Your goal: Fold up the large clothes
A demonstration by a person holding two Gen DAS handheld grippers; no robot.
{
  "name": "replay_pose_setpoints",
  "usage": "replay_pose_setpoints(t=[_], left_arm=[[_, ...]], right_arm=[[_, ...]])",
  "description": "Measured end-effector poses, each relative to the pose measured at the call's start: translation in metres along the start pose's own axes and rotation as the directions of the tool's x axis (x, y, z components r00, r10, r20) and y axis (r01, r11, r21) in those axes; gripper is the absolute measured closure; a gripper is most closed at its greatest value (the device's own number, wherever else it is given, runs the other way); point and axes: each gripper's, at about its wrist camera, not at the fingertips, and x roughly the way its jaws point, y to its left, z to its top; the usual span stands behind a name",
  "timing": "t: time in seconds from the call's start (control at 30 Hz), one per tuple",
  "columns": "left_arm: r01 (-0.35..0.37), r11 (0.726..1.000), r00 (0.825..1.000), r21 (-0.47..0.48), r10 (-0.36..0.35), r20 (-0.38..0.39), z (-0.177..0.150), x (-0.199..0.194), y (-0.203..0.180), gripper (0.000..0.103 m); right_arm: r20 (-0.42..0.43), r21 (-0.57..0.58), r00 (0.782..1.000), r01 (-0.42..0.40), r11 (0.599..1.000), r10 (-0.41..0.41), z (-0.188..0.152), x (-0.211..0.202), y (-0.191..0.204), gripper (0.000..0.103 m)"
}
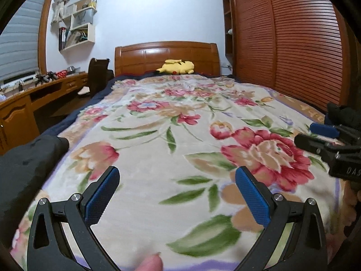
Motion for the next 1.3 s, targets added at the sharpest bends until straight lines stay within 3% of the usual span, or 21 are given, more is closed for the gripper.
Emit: replay_pose_setpoints(t=[0.33,0.67,1.3], left_arm=[[-0.015,1.0,0.999,-0.003,0.015,0.043,-0.005,-0.023,0.006,0.001],[-0.017,0.998,0.999,-0.054,0.019,0.047,-0.006,-0.025,0.016,0.001],[-0.019,0.999,0.999,-0.04,0.021,0.039,-0.009,-0.023,0.016,0.001]], right_arm=[[0.116,0.037,0.993,0.03,0.999,-0.034,-0.041,-0.011,0.009,0.022],[0.107,0.067,0.994,0.024,0.997,-0.031,-0.055,-0.007,0.006,0.022],[0.121,0.064,0.992,0.022,0.998,-0.03,-0.058,-0.015,0.001,0.022]])
